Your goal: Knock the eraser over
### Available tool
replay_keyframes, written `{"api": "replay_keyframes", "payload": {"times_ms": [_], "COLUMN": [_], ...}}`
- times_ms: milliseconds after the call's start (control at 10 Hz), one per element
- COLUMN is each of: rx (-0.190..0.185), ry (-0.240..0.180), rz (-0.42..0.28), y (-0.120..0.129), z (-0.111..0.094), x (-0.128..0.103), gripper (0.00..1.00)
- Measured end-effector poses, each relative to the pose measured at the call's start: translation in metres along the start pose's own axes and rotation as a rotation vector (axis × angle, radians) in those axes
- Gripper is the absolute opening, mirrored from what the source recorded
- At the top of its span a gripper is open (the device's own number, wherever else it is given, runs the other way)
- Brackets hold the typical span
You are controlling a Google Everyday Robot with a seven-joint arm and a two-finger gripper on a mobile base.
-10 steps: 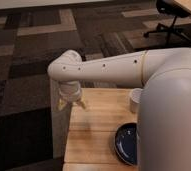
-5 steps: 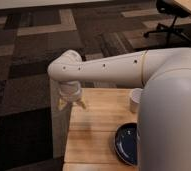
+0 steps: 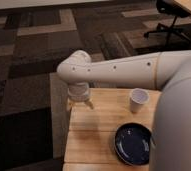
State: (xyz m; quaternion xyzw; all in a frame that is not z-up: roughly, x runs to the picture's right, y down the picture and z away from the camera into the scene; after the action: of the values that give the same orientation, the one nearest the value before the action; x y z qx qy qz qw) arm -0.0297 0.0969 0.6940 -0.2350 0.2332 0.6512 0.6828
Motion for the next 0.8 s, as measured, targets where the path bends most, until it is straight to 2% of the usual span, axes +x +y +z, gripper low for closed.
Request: {"api": "replay_keyframes", "payload": {"times_ms": [100, 300, 800], "rx": [0.023, 0.035, 0.030], "ry": [-0.003, -0.017, -0.019], "rz": [0.030, 0.071, 0.068], "y": [-0.040, -0.074, -0.071], "z": [-0.007, -0.015, -0.015], "x": [0.007, 0.013, 0.012], "gripper": [0.65, 0.65, 0.65]}}
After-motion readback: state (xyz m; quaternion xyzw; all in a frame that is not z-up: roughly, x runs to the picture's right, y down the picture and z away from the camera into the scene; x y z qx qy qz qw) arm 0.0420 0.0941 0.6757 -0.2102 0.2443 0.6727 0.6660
